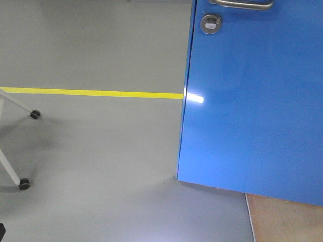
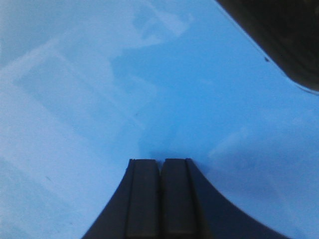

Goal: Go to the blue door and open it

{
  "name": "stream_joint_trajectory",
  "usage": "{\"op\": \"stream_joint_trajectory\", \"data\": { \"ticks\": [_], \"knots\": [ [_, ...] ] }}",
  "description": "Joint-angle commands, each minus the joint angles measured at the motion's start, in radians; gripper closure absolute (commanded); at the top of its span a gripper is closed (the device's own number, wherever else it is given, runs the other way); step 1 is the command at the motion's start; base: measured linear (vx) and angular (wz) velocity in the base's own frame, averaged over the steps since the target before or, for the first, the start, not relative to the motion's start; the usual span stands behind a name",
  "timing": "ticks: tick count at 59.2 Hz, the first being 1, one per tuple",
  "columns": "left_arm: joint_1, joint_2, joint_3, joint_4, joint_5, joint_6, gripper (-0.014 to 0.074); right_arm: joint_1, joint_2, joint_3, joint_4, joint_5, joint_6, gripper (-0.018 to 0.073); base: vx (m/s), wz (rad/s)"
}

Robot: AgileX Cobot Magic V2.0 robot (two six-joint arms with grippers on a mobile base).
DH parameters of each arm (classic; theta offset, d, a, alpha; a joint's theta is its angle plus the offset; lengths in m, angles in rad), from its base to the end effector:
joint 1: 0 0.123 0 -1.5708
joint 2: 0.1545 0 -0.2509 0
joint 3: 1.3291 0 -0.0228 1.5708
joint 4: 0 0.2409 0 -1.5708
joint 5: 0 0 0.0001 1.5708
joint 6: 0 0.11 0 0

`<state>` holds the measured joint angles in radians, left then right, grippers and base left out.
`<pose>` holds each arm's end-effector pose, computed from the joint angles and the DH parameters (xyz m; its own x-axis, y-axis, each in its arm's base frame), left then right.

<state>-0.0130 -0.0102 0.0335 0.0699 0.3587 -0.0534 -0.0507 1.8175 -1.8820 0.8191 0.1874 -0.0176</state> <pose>0.0959 0.0015 0.1653 -0.2899 0.0158 -0.9569 -0.0070 0.9998 0.0186 0.4418 -0.0074 0.4153 -0.0450 0.7088 -0.7040 -0.0764 0.7002 0.7099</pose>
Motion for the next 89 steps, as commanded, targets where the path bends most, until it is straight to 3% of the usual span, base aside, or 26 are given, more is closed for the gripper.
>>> {"op": "stream_joint_trajectory", "data": {
  "ticks": [1, 31, 47, 57, 69, 73, 83, 89],
  "knots": [
    [0.000, -0.018, -0.031, -0.002, -0.081, -0.004, 0.0526, -0.009, -0.052, -0.032, -0.007, -0.082, -0.047, 0.0564, 0.00, 0.00],
    [0.000, -0.018, -0.031, -0.002, -0.081, -0.004, 0.0526, -0.003, -0.064, -0.032, -0.040, -0.074, -0.053, 0.0564, 0.00, 0.00],
    [0.000, -0.018, -0.031, -0.002, -0.081, -0.004, 0.0526, 0.036, -0.166, -0.032, -0.259, -0.004, -0.052, 0.0564, 0.00, 0.00],
    [0.000, -0.018, -0.031, -0.002, -0.081, -0.004, 0.0526, 0.044, -0.230, -0.032, -0.481, 0.167, -0.052, 0.0564, 0.00, 0.00],
    [0.000, -0.018, -0.031, -0.002, -0.081, -0.004, 0.0526, 0.042, -0.307, 0.003, -0.629, 0.317, -0.050, 0.0564, 0.00, 0.00],
    [0.000, -0.018, -0.031, -0.002, -0.081, -0.004, 0.0526, 0.042, -0.360, 0.092, -0.644, 0.267, -0.036, 0.0564, 0.00, 0.00],
    [0.000, -0.018, -0.031, -0.002, -0.081, -0.004, 0.0526, 0.042, -0.533, 0.435, -0.636, -0.059, -0.003, 0.0564, 0.00, 0.00],
    [0.000, -0.018, -0.031, -0.002, -0.081, -0.004, 0.0526, 0.042, -0.627, 0.592, -0.636, -0.159, -0.020, 0.0564, 0.00, 0.00]
  ]
}}
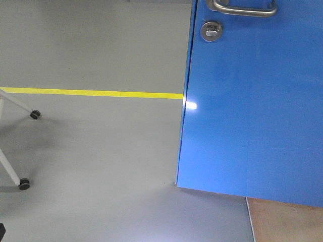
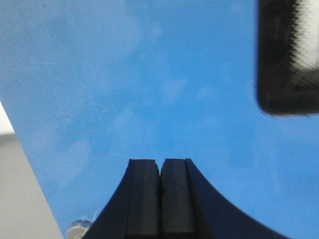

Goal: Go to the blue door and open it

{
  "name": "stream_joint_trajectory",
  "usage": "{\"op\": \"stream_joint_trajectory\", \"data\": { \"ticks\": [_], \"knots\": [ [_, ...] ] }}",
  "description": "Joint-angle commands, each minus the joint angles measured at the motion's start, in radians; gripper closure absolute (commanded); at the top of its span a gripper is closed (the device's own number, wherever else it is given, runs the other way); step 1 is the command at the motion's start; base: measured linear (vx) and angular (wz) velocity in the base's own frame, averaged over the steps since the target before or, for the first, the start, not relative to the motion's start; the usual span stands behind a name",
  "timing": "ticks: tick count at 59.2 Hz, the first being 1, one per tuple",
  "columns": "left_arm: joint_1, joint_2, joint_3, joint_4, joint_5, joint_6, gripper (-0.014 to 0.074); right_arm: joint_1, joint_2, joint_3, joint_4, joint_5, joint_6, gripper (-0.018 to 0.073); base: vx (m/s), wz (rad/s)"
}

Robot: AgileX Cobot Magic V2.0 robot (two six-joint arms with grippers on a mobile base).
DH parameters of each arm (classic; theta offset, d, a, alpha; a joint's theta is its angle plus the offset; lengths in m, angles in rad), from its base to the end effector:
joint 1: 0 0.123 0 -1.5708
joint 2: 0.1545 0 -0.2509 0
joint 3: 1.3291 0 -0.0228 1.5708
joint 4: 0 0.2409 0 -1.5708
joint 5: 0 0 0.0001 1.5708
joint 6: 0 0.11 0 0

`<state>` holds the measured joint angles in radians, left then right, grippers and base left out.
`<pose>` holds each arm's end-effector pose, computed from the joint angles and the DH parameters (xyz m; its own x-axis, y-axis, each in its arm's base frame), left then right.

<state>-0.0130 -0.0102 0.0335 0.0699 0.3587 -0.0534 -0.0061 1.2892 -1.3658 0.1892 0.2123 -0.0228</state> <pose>0.0959 0.0015 0.1653 -0.2899 0.0158 -0.9569 -0.0070 0.9998 0.0186 0.3120 0.0025 0.4286 -0.0496 0.1617 -0.9856 -0.0258 0.9863 0.1631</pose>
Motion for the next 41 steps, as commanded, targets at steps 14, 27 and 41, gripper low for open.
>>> {"op": "stream_joint_trajectory", "data": {
  "ticks": [14, 27, 41],
  "knots": [
    [0.000, -0.018, -0.031, -0.002, -0.081, -0.004, 0.0526, -0.004, -0.346, 0.402, 0.002, -0.292, -0.210, 0.0564, 0.00, 0.00],
    [0.000, -0.018, -0.031, -0.002, -0.081, -0.004, 0.0526, -0.004, -0.581, 0.702, -0.014, -0.384, -0.246, 0.0564, 0.00, 0.00],
    [0.000, -0.018, -0.031, -0.002, -0.081, -0.004, 0.0526, -0.004, -0.794, 0.975, -0.108, -0.406, -0.195, 0.0564, 0.00, 0.00]
  ]
}}
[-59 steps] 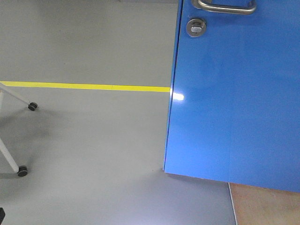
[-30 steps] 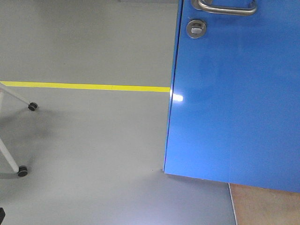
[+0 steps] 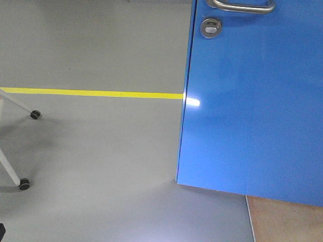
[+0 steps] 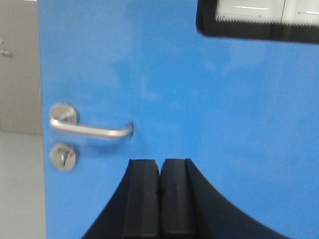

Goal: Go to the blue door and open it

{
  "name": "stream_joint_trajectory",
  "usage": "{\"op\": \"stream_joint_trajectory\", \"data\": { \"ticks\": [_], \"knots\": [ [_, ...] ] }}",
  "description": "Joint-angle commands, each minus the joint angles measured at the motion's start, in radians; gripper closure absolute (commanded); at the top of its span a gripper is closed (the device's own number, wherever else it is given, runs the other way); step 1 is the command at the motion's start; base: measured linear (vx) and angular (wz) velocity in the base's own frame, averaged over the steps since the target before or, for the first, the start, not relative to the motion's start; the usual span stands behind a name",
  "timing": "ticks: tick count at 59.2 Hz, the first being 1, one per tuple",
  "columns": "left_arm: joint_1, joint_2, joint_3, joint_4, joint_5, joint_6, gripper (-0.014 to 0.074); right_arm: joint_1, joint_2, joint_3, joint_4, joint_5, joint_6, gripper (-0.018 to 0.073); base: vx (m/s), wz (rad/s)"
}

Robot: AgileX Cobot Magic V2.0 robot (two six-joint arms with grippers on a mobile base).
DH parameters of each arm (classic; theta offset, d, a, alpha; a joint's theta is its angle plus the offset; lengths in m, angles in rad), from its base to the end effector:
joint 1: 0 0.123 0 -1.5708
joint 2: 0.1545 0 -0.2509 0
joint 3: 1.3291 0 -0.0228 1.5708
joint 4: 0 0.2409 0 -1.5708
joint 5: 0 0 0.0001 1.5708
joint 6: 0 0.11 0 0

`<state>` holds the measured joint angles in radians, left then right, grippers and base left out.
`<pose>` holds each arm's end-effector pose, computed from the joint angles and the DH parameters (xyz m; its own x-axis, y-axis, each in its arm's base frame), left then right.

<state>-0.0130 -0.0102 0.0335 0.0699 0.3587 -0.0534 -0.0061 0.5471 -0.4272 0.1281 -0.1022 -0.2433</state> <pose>0.0959 0.0015 0.1653 -0.2899 0.0158 -0.9569 -0.0070 0.9998 0.0186 0.1596 -0.0024 0.3073 0.0659 -0.1160 -0.9911 0.0269 0.9931 -0.1144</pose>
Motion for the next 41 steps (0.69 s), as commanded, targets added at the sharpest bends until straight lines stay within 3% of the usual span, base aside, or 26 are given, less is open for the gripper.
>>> {"op": "stream_joint_trajectory", "data": {
  "ticks": [1, 7, 20, 29, 38, 41],
  "knots": [
    [0.000, -0.018, -0.031, -0.002, -0.081, -0.004, 0.0526, -0.004, -0.063, 0.055, -0.057, -0.091, 0.036, 0.0564, 0.00, 0.00],
    [0.000, -0.018, -0.031, -0.002, -0.081, -0.004, 0.0526, -0.015, -0.143, 0.136, -0.076, -0.091, 0.079, 0.0564, 0.00, 0.00],
    [0.000, -0.018, -0.031, -0.002, -0.081, -0.004, 0.0526, -0.165, -0.317, 0.279, -0.108, -0.092, 0.201, 0.0564, 0.00, 0.00],
    [0.000, -0.018, -0.031, -0.002, -0.081, -0.004, 0.0526, -0.160, -0.415, 0.363, -0.154, -0.066, 0.243, 0.0564, 0.00, 0.00],
    [0.000, -0.018, -0.031, -0.002, -0.081, -0.004, 0.0526, -0.160, -0.504, 0.472, -0.154, -0.040, 0.351, 0.0564, 0.00, 0.00],
    [0.000, -0.018, -0.031, -0.002, -0.081, -0.004, 0.0526, -0.160, -0.537, 0.465, -0.158, 0.059, 0.369, 0.0564, 0.00, 0.00]
  ]
}}
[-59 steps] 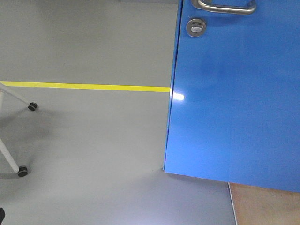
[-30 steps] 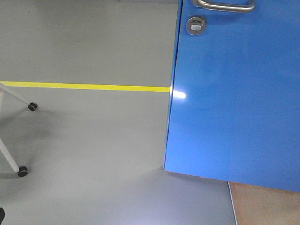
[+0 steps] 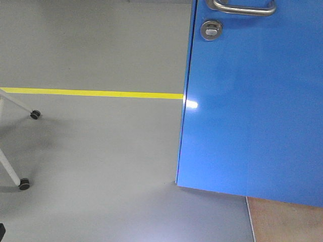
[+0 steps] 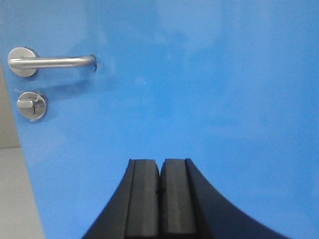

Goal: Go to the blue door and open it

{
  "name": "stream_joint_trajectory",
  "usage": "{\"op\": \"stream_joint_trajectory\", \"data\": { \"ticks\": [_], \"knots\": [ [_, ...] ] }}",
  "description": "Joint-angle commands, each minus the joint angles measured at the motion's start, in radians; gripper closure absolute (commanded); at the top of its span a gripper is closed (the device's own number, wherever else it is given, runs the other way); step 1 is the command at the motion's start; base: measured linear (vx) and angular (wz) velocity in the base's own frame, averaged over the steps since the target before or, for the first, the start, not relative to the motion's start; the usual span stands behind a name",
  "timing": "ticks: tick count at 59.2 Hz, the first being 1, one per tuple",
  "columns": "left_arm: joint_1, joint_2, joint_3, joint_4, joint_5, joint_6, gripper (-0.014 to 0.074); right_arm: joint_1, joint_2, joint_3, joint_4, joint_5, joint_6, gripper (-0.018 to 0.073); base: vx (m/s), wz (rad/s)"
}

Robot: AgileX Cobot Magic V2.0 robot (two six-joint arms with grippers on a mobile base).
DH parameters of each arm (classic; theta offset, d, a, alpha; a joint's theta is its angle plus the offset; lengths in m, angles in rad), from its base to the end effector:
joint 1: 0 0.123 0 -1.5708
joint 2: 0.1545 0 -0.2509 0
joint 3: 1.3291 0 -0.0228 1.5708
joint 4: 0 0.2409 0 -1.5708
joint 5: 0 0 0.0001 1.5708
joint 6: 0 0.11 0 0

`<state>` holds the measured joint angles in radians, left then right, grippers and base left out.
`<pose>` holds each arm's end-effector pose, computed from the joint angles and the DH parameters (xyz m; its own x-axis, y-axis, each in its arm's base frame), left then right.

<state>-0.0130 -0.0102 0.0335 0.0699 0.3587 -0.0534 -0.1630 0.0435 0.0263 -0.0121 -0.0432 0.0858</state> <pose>0.0959 0.0015 0.1653 -0.2899 0.0158 -0.9569 -0.0070 0.9998 0.0186 0.1029 -0.0169 0.2059 0.0715 0.0629 -0.9955 0.1569 0.9849 0.0735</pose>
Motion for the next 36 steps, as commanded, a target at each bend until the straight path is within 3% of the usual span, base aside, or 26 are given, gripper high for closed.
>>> {"op": "stream_joint_trajectory", "data": {
  "ticks": [1, 10, 36],
  "knots": [
    [0.000, -0.018, -0.031, -0.002, -0.081, -0.004, 0.0526, -0.003, -0.041, 0.012, -0.021, 0.015, 0.039, 0.0564, 0.00, 0.00],
    [0.000, -0.018, -0.031, -0.002, -0.081, -0.004, 0.0526, -0.002, -0.065, 0.013, -0.039, 0.097, 0.008, 0.0564, 0.00, 0.00],
    [0.000, -0.018, -0.031, -0.002, -0.081, -0.004, 0.0526, -0.002, -0.066, 0.013, -0.033, 0.105, 0.009, 0.0564, 0.00, 0.00]
  ]
}}
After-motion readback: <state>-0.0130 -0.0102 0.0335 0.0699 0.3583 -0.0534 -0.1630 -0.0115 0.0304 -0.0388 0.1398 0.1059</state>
